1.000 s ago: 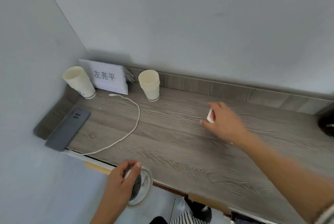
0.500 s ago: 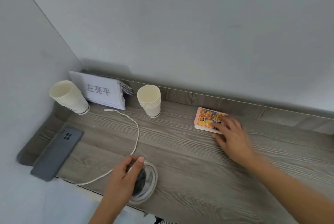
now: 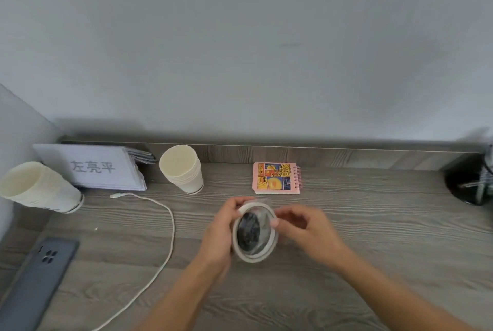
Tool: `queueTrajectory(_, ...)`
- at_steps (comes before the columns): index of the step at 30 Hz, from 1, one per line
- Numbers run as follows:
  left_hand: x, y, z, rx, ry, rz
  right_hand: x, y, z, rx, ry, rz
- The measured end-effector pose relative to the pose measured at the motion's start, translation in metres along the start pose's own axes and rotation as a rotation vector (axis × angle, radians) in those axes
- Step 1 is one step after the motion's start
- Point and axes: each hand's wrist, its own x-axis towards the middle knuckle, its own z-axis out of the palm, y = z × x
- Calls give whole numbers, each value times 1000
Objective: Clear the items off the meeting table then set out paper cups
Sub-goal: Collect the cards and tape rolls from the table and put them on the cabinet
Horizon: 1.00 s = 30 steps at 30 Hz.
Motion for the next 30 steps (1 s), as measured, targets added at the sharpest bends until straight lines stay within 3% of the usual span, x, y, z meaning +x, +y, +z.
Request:
queueTrajectory(8,8,-8,58,-296,-43,-196,-25,30,-27,373,196,153)
queueTrajectory(12,16,-13,87,-250,-61,-244,-38,39,-50,494,328,162)
queueTrajectory(16,38,-9,123,101,-6,12,-54,53,-83,581,490,180)
queueTrajectory(20,66,-9,150,819,-3,519,-74,75,-119,567,592,227)
queueTrajectory(22,79,-15,158,1065,-47,674,-83,87,-133,543,627,259)
queueTrajectory(25,94,-24,165,1262,-91,703,-90,99,-146,550,642,285)
queueTrajectory(30,97,-25,161,1344,-118,685,-76,101,-157,518,609,279)
